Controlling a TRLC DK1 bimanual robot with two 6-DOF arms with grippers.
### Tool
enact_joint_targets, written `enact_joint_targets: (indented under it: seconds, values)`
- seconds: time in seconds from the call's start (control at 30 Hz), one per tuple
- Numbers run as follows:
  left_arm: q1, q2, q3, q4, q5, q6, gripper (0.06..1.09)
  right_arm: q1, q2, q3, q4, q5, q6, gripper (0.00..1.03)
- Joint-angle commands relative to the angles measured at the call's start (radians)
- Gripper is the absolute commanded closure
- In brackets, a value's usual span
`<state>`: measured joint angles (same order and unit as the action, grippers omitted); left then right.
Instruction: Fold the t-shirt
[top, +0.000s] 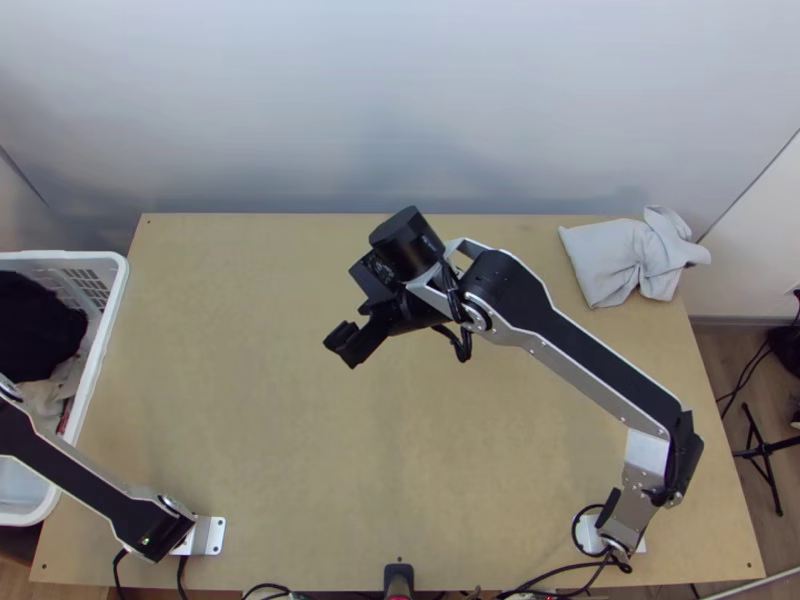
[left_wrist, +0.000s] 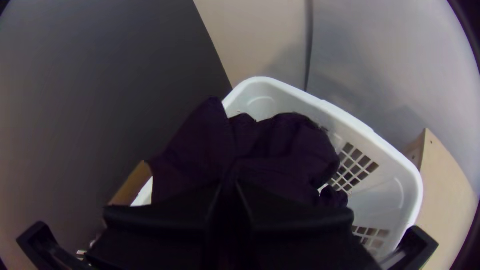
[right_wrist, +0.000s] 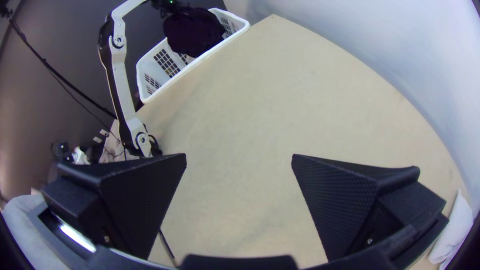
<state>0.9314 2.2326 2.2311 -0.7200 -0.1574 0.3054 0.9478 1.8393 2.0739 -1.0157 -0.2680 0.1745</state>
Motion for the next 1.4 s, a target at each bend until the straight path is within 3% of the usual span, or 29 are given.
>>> enact_joint_targets:
  seconds: [0.0, 0.07, 0.1, 0.17, 0.2, 0.23, 0.3, 0.33, 0.47, 0.57, 0.73, 0.83, 1.03, 1.37]
  values:
    - [-0.025, -0.093, -0.014, -0.183, 0.079, -0.043, 0.87, -0.001, -0.017, 0.005, 0.0, 0.024, -0.013, 0.05]
    - [-0.026, -0.108, -0.016, -0.286, 0.137, -0.057, 0.48, -0.001, -0.02, 0.003, 0.0, 0.029, -0.015, 0.05]
    - [-0.026, -0.114, -0.016, -0.338, 0.168, -0.068, 0.39, -0.001, -0.022, 0.002, 0.0, 0.036, -0.017, 0.05]
    - [-0.019, -0.136, -0.019, -0.418, 0.272, -0.078, 0.42, -0.001, -0.026, -0.001, 0.0, 0.046, -0.02, 0.05]
    - [-0.014, -0.149, -0.027, -0.434, 0.317, -0.08, 0.51, -0.001, -0.029, -0.003, 0.0, 0.046, -0.021, 0.05]
    - [-0.014, -0.162, -0.033, -0.449, 0.349, -0.081, 0.62, -0.001, -0.032, -0.006, 0.0, 0.047, -0.023, 0.05]
    - [-0.014, -0.18, -0.044, -0.483, 0.397, -0.068, 0.97, -0.001, -0.035, -0.011, 0.0, 0.053, -0.024, 0.05]
    - [-0.016, -0.185, -0.045, -0.503, 0.415, -0.063, 1.05, -0.003, -0.037, -0.012, 0.0, 0.055, -0.024, 0.05]
    - [-0.022, -0.2, -0.091, -0.519, 0.429, -0.06, 1.02, -0.003, -0.038, -0.014, 0.0, 0.056, -0.024, 0.05]
    - [-0.003, -0.199, -0.116, -0.512, 0.429, -0.054, 0.79, -0.001, -0.041, -0.021, -0.001, 0.056, -0.026, 0.05]
    - [0.05, -0.137, -0.159, -0.495, 0.441, -0.019, 0.64, -0.003, -0.054, -0.048, -0.001, 0.056, -0.03, 0.05]
    - [0.075, -0.071, -0.185, -0.476, 0.441, -0.009, 0.64, -0.003, -0.06, -0.063, -0.001, 0.056, -0.032, 0.05]
    - [0.135, 0.056, -0.268, -0.223, 0.453, -0.023, 0.63, -0.001, -0.068, -0.074, -0.006, 0.056, -0.032, 0.05]
    - [0.138, 0.191, -0.39, -0.033, 0.28, 0.08, 0.63, 0.0, -0.066, -0.094, -0.009, 0.056, -0.033, 0.05]
